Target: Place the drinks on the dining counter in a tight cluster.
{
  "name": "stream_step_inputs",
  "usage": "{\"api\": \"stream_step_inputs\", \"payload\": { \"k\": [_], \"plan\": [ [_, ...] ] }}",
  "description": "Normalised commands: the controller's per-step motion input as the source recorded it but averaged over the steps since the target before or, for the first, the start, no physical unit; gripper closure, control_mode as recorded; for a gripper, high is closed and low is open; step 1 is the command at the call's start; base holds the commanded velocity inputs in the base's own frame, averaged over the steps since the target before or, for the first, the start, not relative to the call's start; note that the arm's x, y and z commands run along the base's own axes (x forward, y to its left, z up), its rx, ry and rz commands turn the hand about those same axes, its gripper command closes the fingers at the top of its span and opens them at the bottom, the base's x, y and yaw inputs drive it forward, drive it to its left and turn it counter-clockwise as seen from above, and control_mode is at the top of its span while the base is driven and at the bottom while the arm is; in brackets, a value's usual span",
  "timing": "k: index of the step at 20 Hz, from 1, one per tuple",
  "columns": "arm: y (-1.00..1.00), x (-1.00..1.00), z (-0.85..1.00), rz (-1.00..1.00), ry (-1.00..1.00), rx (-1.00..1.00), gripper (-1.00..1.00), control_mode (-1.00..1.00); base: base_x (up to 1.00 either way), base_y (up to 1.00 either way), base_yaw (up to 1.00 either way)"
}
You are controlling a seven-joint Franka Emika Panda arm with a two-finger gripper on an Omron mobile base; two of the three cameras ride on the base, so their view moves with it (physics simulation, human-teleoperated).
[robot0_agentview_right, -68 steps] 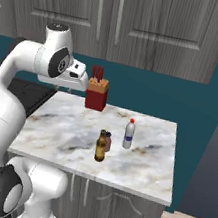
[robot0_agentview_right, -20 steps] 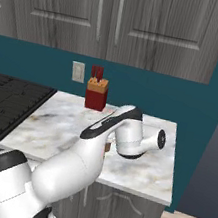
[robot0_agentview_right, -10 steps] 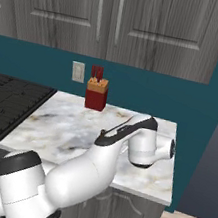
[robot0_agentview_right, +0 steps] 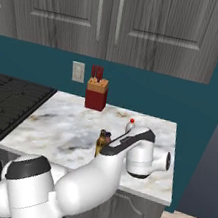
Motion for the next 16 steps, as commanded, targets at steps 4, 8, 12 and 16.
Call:
{"api": "stream_step_inputs", "payload": {
  "k": [4,8,12,16],
  "plan": [
    [0.00,0.00,-0.29,0.00,0.04,0.00,-1.00,-1.00,0.00,0.00,0.00],
    [0.00,0.00,-0.16,0.00,0.03,0.00,-1.00,-1.00,0.00,0.00,0.00],
    [0.00,0.00,-0.07,0.00,0.04,0.00,-1.00,-1.00,0.00,0.00,0.00],
    [0.01,0.11,-0.14,0.00,0.03,0.00,-1.00,-1.00,0.00,0.00,0.00]
  ]
}}
